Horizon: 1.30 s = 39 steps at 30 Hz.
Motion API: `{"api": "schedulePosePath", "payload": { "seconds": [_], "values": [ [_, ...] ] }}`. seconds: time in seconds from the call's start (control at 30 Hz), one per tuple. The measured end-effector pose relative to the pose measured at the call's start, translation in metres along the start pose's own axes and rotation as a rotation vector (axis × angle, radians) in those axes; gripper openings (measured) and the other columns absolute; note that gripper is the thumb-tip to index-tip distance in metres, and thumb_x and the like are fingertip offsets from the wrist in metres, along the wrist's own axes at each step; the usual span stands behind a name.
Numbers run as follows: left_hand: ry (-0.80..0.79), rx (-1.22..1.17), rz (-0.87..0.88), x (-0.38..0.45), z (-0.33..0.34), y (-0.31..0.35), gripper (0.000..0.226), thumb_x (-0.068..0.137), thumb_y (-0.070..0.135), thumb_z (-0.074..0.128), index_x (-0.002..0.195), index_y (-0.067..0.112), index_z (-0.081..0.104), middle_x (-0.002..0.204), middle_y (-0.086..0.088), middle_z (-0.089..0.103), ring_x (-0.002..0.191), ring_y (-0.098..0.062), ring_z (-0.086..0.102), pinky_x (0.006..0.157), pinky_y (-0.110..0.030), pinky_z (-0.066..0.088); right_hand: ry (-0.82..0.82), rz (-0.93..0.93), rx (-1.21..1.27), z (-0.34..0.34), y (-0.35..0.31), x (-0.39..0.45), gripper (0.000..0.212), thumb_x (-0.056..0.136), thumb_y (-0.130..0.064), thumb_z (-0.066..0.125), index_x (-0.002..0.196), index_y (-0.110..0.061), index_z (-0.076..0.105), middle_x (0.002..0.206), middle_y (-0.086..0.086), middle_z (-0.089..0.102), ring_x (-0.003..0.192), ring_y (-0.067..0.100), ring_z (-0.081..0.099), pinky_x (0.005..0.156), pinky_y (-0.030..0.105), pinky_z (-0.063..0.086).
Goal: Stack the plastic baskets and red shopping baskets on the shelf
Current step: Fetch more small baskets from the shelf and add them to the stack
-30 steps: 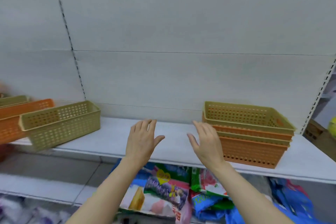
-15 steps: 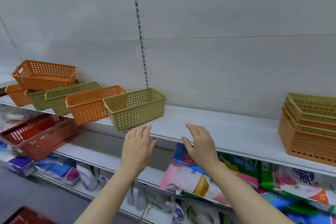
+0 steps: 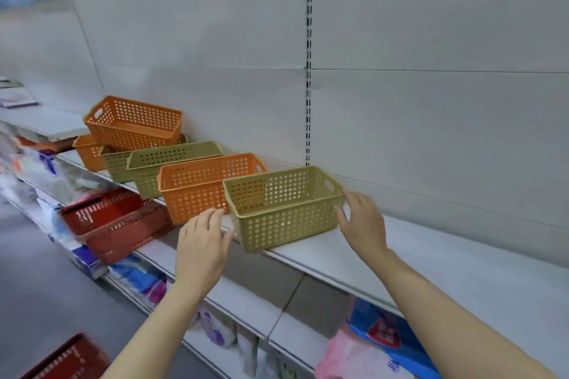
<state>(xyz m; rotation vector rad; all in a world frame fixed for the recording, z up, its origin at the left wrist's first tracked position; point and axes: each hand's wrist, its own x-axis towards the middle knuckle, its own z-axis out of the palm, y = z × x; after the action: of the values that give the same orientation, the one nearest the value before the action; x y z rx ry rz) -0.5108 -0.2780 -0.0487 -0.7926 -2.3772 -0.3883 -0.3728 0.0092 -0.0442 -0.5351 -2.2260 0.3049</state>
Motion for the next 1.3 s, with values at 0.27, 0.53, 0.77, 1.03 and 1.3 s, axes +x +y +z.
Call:
{"api": "schedulePosePath", "payload": {
  "seconds": [0.27,0.53,0.77,1.03,1.3],
  "values": [
    [0.069,0.012,-0.114,0.056,0.025,-0.064,0.041,0.094,0.033,0.059,0.124,0.004,0.062,0.123,-0.015,0.063,0.108,-0.038,0.058,0.087,-0.050,0.047,-0.104,0.281,0.023,0.053,0.024,0.070,0.042,0.093,-0.029,0.057,0.131,-0.010,0.055,0.127,0.010,0.061,0.116,0.032,0.053,0.090,0.041,0.043],
    [0.016,-0.047,-0.310,0.126,0.043,-0.129,0.047,0.096,0.033,0.059,0.134,0.004,0.056,0.139,-0.018,0.054,0.121,-0.040,0.051,0.099,-0.051,0.043,-0.278,0.636,0.517,0.064,0.030,0.088,0.073,0.072,-0.047,0.069,0.140,-0.027,0.052,0.137,-0.002,0.056,0.126,0.022,0.052,0.106,0.044,0.042],
    [-0.305,-0.282,-0.633,0.156,0.067,-0.152,0.053,0.101,0.028,0.044,0.148,0.007,0.032,0.144,-0.025,0.048,0.126,-0.045,0.050,0.099,-0.048,0.041,-0.105,0.708,0.712,0.057,0.025,0.059,0.034,0.097,-0.022,0.056,0.128,-0.035,0.060,0.111,-0.002,0.071,0.106,0.018,0.066,0.077,0.037,0.055],
    [-0.026,-0.380,-0.684,0.133,0.065,-0.118,0.045,0.100,0.007,0.038,0.145,0.013,0.041,0.116,-0.032,0.064,0.105,-0.050,0.060,0.090,-0.052,0.045,0.119,0.681,0.641,0.023,0.015,0.003,0.039,0.099,-0.015,0.050,0.125,-0.044,0.058,0.129,-0.005,0.063,0.117,0.011,0.056,0.103,0.033,0.043],
    [0.211,-0.508,-0.572,0.085,0.030,-0.042,0.047,0.104,0.008,0.041,0.149,0.019,0.045,0.126,-0.024,0.065,0.104,-0.049,0.062,0.089,-0.051,0.047,0.280,0.664,0.671,-0.059,0.035,-0.050,0.037,0.099,-0.012,0.051,0.129,-0.032,0.060,0.114,-0.017,0.066,0.117,0.008,0.057,0.101,0.023,0.043]
  ]
}}
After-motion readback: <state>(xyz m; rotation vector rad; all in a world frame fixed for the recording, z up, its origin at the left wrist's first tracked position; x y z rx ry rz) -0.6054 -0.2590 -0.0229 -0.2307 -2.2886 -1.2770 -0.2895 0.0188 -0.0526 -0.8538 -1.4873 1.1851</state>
